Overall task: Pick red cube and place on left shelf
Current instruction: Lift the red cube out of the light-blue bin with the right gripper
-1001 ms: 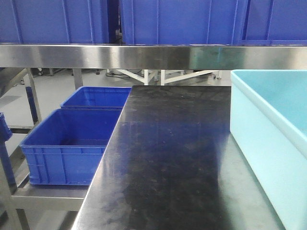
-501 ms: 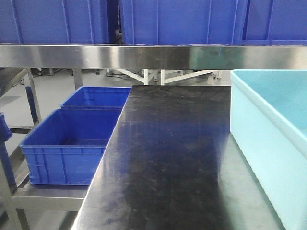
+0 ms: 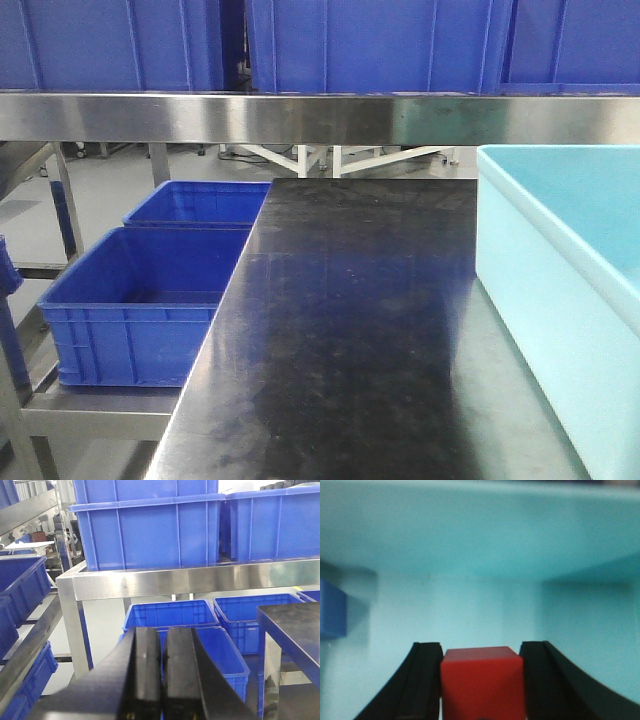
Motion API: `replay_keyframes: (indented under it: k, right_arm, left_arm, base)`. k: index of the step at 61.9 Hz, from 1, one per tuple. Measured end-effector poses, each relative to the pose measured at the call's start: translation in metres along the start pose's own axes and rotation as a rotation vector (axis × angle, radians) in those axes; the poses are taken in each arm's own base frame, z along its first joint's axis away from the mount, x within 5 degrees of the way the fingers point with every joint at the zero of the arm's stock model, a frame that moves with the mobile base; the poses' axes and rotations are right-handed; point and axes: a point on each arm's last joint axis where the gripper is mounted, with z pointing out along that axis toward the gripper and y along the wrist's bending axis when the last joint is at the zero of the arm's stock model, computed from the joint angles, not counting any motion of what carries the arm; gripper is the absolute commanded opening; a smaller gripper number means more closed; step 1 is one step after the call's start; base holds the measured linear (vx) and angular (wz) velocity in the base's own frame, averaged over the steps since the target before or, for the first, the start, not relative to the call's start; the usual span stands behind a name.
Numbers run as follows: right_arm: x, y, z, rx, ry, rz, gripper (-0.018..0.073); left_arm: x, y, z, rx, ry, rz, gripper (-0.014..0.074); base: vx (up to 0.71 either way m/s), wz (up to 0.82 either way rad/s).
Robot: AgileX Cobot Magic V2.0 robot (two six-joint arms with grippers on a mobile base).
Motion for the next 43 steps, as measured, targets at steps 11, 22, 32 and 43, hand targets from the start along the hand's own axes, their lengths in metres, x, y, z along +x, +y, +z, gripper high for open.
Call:
replay_keyframes:
  k: [11, 22, 32, 43]
  right_arm:
    - [-0.01, -0.003, -0.056, -0.015, -0.254, 0.015, 0.0057]
    - [0.0, -0.007, -0.101, -0.022, -0.429, 0.027, 0.0057]
    - [0.014, -0.008, -0.118, -0.026, -0.504, 0.032, 0.0057]
    - [0.029, -0.009, -0.111, -0.024, -0.474, 0.031, 0.0057]
  left_arm:
    - [0.0, 0.0, 0.0, 0.0, 0.0, 0.0, 0.0106]
    - [0.0, 0.0, 0.0, 0.0, 0.0, 0.0, 0.0106]
    - [0.0, 0.0, 0.0, 0.0, 0.0, 0.0, 0.0106]
    - [0.0, 0.0, 0.0, 0.0, 0.0, 0.0, 0.0106]
  base:
    - [0.0, 0.0]
    - [0.0, 0.0]
    - [0.0, 0.0]
    - [-0.01, -0.07]
